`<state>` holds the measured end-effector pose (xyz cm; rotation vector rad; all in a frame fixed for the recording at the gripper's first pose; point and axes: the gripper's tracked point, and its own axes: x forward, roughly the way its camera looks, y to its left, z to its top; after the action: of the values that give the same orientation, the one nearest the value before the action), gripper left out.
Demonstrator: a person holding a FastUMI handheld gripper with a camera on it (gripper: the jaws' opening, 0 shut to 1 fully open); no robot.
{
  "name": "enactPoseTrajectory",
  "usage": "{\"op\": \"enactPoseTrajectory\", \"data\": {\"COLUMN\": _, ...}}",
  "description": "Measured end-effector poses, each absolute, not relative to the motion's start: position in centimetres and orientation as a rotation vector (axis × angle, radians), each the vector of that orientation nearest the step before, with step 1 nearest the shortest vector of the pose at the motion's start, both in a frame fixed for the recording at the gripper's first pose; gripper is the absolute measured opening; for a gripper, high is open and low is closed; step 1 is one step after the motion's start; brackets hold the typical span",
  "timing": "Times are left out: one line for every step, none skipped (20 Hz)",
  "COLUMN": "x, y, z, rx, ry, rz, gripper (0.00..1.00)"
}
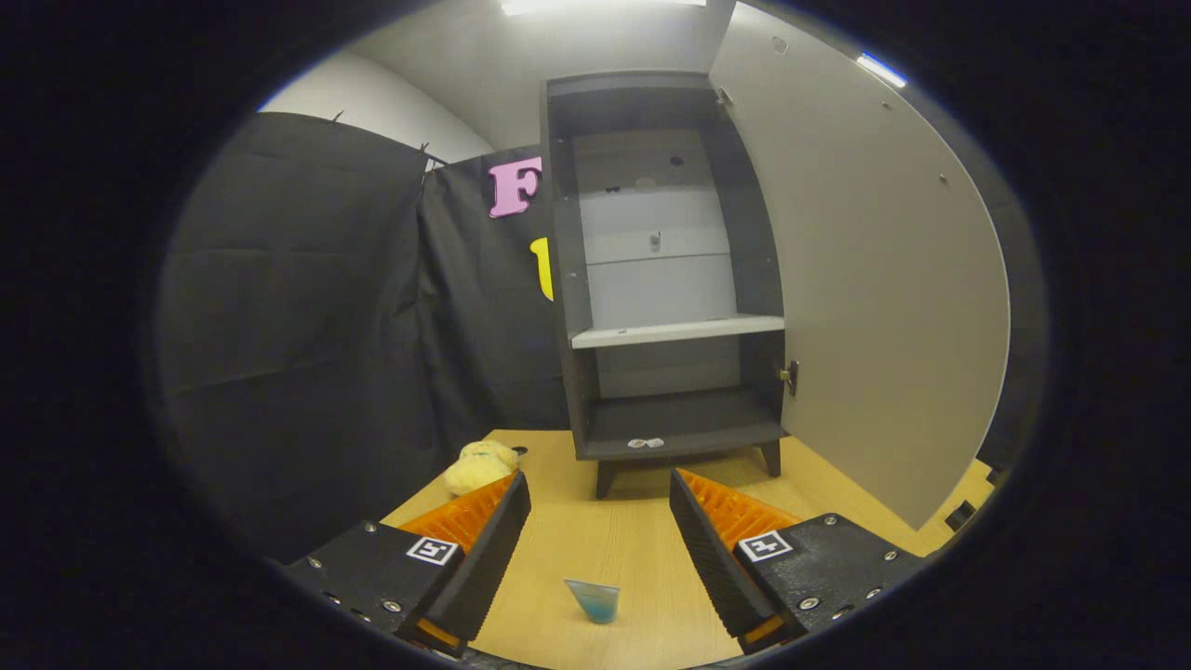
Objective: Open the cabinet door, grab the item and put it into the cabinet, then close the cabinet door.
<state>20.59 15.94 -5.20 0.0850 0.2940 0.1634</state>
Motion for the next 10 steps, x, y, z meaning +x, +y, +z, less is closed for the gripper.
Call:
{"op": "enactPoseTrajectory", "data": {"x": 20.1, "y": 15.8, "z": -5.9, "rx": 0.08, "ry": 0.318, "rz": 0.16, "gripper": 0.93}}
{"op": "enactPoseTrajectory", "data": {"x": 19.7, "y": 15.7, "z": -6.6, "rx": 0.075, "ry": 0.347, "rz": 0.158, "gripper": 0.93}}
{"op": "enactPoseTrajectory", "data": {"x": 19.4, "y": 15.8, "z": -7.2, "rx": 0.072, "ry": 0.371, "rz": 0.161, "gripper": 0.93}}
{"op": "enactPoseTrajectory", "data": {"x": 19.1, "y": 15.8, "z": -7.6, "rx": 0.067, "ry": 0.392, "rz": 0.163, "gripper": 0.93}}
{"op": "enactPoseTrajectory", "data": {"x": 18.9, "y": 15.9, "z": -8.1, "rx": 0.062, "ry": 0.41, "rz": 0.165, "gripper": 0.93}}
{"op": "enactPoseTrajectory", "data": {"x": 18.7, "y": 15.9, "z": -8.5, "rx": 0.057, "ry": 0.427, "rz": 0.169, "gripper": 0.93}}
{"op": "enactPoseTrajectory", "data": {"x": 18.4, "y": 16.0, "z": -8.9, "rx": 0.051, "ry": 0.444, "rz": 0.175, "gripper": 0.93}}
{"op": "enactPoseTrajectory", "data": {"x": 18.1, "y": 16.0, "z": -9.3, "rx": 0.044, "ry": 0.463, "rz": 0.179, "gripper": 0.93}}
{"op": "enactPoseTrajectory", "data": {"x": 17.8, "y": 16.0, "z": -9.8, "rx": 0.036, "ry": 0.48, "rz": 0.186, "gripper": 0.93}}
{"op": "enactPoseTrajectory", "data": {"x": 17.5, "y": 16.0, "z": -10.1, "rx": 0.026, "ry": 0.499, "rz": 0.188, "gripper": 0.92}}
